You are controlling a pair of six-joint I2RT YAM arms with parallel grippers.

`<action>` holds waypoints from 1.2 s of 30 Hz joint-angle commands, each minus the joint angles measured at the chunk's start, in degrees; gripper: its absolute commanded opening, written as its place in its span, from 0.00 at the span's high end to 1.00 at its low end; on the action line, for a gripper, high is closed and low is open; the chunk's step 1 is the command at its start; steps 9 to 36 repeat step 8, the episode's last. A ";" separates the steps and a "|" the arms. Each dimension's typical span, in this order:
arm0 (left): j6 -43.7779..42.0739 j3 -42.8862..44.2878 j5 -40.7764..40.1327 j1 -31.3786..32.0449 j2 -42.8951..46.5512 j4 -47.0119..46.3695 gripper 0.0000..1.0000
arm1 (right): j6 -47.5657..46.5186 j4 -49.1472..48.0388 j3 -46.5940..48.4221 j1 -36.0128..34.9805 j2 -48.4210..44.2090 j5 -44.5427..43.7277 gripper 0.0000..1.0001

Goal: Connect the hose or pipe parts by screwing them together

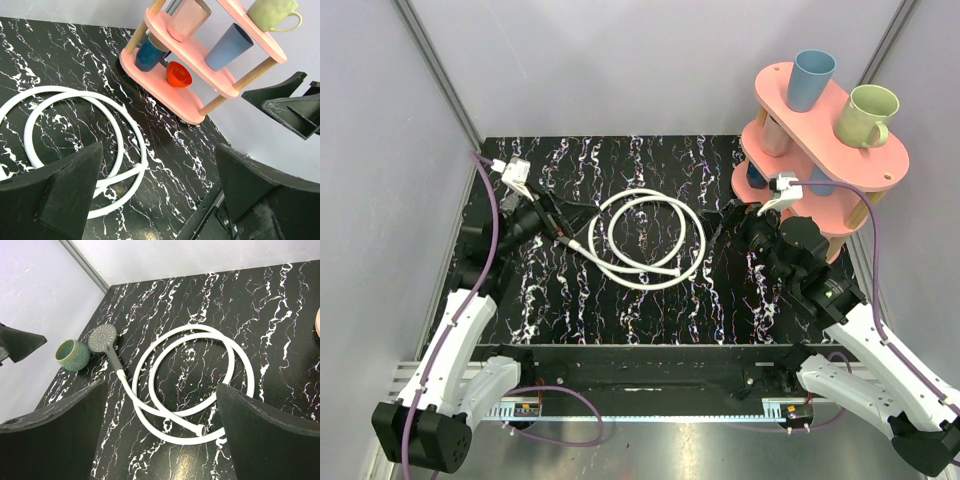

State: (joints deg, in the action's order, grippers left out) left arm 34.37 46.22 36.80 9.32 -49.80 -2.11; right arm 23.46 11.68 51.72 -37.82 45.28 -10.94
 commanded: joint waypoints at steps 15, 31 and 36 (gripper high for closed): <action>-1.85 3.09 2.14 0.61 0.67 0.09 0.01 | -0.09 -2.81 0.39 -0.23 -0.01 -0.93 0.00; -1.85 3.09 2.14 0.61 0.67 0.09 0.01 | -0.09 -2.81 0.39 -0.23 -0.01 -0.93 0.00; -1.85 3.09 2.14 0.61 0.67 0.09 0.01 | -0.09 -2.81 0.39 -0.23 -0.01 -0.93 0.00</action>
